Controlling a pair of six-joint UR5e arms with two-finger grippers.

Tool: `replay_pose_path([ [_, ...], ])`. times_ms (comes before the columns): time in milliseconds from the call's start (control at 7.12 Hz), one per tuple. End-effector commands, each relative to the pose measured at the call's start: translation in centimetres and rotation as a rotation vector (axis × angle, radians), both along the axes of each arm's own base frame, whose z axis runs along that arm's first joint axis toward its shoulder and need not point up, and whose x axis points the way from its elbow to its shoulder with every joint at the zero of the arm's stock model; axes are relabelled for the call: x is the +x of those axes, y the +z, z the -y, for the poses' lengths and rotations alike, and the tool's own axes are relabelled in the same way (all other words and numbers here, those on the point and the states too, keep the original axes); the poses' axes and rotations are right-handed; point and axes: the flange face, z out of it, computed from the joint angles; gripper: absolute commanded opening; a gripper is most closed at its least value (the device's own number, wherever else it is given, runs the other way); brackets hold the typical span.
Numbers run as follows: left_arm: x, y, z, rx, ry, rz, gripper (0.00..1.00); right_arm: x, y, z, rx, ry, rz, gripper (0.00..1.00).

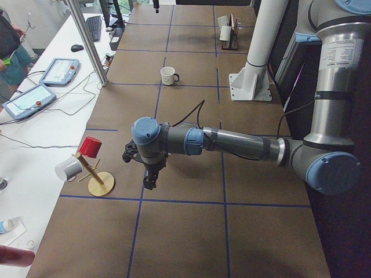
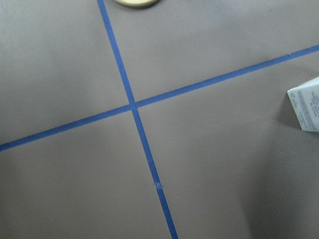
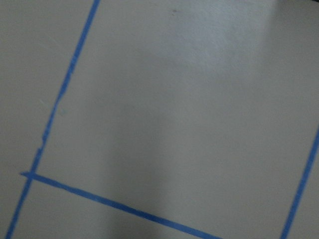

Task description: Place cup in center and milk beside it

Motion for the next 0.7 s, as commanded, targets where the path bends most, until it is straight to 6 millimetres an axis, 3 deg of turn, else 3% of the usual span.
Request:
replay_pose_path([
  [0, 0.0, -2.3, 0.2, 0.048, -0.002, -0.004, 1.0, 6.4, 9.3, -11.1, -0.061, 0.023, -0.025, 1.0],
  [281, 0.1, -4.0, 0.2, 0.038, -0.04, -0.006, 1.0, 7.6, 11.0, -20.5, -0.113, 0.05, -0.035, 1.0],
  [421, 0.3, -7.0, 0.0, -0.006, -0.134, -0.019, 1.0, 7.6, 10.2, -20.9, -0.12, 0.071, -0.033, 1.0],
  [561, 3.5, -11.1, -0.6, -0.048, -0.181, -0.037, 1.0, 7.6, 9.4, -21.0, -0.115, 0.083, -0.029, 1.0],
])
